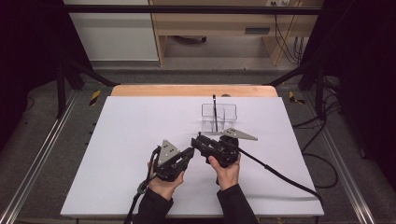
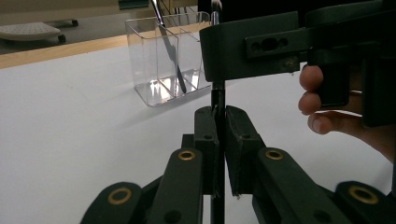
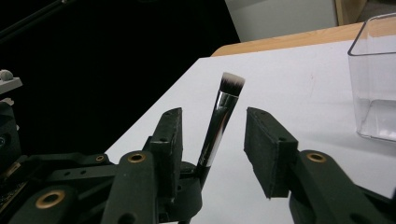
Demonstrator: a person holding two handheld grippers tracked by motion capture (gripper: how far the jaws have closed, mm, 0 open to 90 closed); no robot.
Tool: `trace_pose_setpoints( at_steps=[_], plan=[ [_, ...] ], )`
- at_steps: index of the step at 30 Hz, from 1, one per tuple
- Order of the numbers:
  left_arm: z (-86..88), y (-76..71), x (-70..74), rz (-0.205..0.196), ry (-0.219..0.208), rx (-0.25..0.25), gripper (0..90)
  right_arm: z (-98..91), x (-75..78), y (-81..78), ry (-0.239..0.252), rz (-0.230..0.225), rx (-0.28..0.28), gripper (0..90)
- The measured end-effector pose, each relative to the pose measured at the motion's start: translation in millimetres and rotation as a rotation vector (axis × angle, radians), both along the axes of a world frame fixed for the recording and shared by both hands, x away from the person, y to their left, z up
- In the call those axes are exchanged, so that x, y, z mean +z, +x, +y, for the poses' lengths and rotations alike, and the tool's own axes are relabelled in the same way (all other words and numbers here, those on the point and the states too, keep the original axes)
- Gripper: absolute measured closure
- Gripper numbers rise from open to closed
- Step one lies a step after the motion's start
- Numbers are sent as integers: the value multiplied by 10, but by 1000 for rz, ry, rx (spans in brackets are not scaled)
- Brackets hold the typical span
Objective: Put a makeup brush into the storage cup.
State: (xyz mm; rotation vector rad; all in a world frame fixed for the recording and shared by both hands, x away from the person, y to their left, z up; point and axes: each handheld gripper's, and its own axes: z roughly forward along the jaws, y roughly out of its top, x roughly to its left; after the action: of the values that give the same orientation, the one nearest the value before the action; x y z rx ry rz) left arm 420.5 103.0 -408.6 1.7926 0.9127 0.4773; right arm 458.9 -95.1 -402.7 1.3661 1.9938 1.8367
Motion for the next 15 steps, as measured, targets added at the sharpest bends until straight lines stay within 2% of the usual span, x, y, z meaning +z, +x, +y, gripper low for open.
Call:
trace_pose_setpoints(
  at_steps=[6, 9, 15],
  plan=[
    [-11, -5, -3, -1, 1, 0, 836, 6, -5, -1, 9, 11, 4, 655],
    [-10, -6, -3, 0, 0, 1, 836, 9, -11, -2, 14, 13, 16, 714],
    [-6, -9, 0, -1, -2, 2, 836, 10, -12, -1, 24, 19, 21, 756]
  ],
)
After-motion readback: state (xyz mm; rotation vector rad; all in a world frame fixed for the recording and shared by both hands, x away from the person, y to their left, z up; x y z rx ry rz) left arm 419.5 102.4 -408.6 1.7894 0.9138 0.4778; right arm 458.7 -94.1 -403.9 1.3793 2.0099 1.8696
